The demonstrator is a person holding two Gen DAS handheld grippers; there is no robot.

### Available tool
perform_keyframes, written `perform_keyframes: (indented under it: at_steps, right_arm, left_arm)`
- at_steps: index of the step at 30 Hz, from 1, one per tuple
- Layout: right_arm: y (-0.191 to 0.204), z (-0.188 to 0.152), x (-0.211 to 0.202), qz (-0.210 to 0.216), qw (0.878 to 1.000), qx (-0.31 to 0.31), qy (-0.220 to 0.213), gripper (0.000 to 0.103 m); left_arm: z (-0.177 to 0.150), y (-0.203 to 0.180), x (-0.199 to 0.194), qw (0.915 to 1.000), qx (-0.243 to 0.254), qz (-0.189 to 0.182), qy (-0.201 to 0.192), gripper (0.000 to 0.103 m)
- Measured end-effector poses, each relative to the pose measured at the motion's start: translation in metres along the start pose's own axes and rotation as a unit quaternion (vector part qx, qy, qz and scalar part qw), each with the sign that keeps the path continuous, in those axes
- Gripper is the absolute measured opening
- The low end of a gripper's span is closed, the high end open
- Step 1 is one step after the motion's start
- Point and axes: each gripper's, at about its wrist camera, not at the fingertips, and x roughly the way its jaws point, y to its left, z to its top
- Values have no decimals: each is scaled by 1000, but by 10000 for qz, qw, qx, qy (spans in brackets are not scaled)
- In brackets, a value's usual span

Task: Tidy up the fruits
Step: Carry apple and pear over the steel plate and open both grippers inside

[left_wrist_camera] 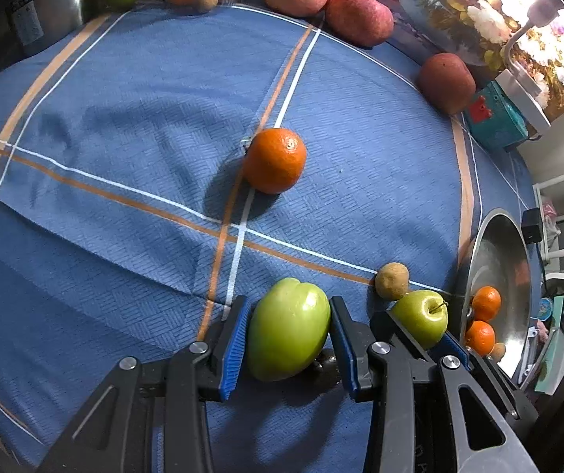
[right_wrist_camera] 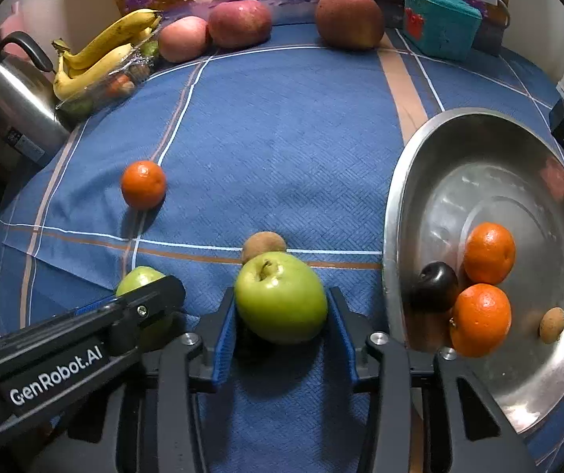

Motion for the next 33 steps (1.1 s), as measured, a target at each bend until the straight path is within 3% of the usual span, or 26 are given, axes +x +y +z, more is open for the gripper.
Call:
perform_keyframes:
  at_steps: [19, 33]
  right_arm:
    - [-7, 0, -13, 156, 9996, 168, -173, 45]
    - [-14, 8, -66, 128, 9968, 294, -734, 45]
  left_arm:
    - [6, -5, -30, 9988, 64, 28, -494, 42]
    - [8, -20, -71, 9940, 286, 0, -1056, 42]
